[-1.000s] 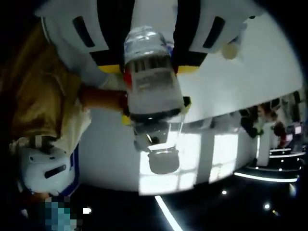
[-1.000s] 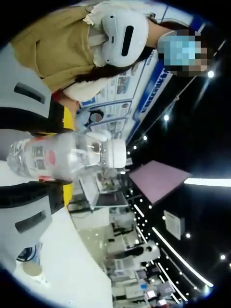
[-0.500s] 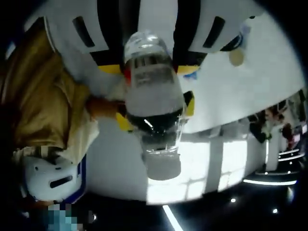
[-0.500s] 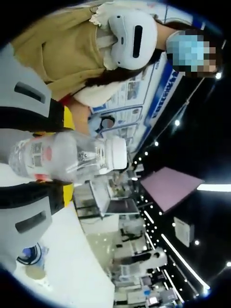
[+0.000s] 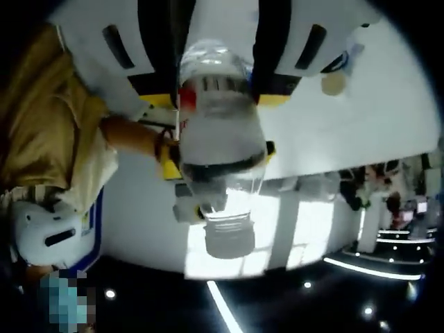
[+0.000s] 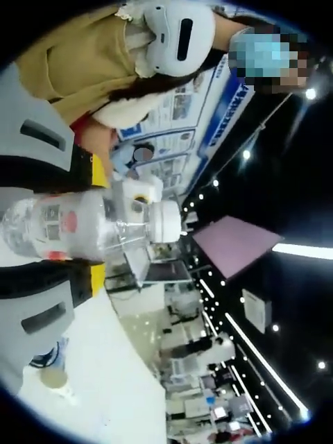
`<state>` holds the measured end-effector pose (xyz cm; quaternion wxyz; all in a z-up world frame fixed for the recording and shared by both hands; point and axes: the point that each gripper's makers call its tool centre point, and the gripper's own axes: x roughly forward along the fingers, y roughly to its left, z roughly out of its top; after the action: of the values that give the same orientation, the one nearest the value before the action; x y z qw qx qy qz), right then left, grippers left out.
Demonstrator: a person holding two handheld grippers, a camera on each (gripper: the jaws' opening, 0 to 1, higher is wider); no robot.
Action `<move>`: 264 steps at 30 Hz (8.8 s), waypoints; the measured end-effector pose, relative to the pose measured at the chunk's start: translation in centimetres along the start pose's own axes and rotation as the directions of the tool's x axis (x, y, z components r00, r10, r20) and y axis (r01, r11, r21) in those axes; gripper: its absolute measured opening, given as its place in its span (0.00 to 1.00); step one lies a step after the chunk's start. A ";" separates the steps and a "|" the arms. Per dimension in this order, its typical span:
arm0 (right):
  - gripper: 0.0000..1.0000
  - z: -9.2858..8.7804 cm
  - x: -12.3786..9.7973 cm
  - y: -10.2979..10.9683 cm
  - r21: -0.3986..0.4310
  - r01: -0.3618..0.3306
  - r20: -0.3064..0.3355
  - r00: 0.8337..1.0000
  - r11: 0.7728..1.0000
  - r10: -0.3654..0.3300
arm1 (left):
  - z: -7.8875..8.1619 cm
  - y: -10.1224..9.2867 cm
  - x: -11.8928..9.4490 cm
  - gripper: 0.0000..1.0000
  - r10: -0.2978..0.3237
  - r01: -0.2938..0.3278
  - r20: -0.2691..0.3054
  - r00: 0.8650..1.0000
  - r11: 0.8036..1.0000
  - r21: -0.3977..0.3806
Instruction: Arrange the tabletop items into an orderly group along one side of the table until the central work area is clear of visible clutter.
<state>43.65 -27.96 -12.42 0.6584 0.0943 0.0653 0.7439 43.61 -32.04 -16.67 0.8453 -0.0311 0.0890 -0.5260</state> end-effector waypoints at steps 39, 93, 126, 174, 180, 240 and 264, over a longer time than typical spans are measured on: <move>0.37 -0.7 -0.9 -6.7 -0.019 0.385 0.028 0.923 0.923 -0.384 | 0.7 6.1 0.6 0.44 0.605 -0.605 0.045 0.795 0.788 0.116; 0.88 -0.3 -4.0 -9.3 0.048 0.470 0.018 0.882 0.881 -0.472 | 2.5 8.0 -0.8 0.36 0.686 -0.690 0.092 0.721 0.700 0.185; 0.95 -3.7 -5.5 -10.1 -0.060 0.480 -0.171 0.859 0.875 -0.483 | 4.7 15.8 -3.3 0.36 0.764 -0.768 0.095 0.638 0.622 0.154; 0.93 -11.7 -7.9 -13.6 0.001 0.556 -0.413 0.757 0.831 -0.507 | -0.2 33.3 -6.3 0.37 0.829 -0.827 0.058 0.556 0.546 0.132; 0.92 -12.5 -7.8 -13.9 0.021 0.559 -0.427 0.755 0.829 -0.498 | -1.7 34.8 -6.5 0.37 0.837 -0.833 0.042 0.546 0.537 0.130; 0.82 -14.4 -7.6 -14.2 0.139 0.610 -0.438 0.744 0.780 -0.504 | -9.6 37.5 -7.3 0.37 0.911 -0.907 -0.029 0.412 0.413 0.078; 0.85 -13.1 -7.7 -14.5 0.111 0.626 -0.410 0.736 0.772 -0.538 | -9.9 36.8 -7.4 0.41 0.929 -0.926 -0.053 0.365 0.368 0.079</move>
<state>55.63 -33.42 -28.84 0.8193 0.0124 0.2993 0.4889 71.14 -8.63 -30.94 0.9902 0.0627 0.1191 0.0374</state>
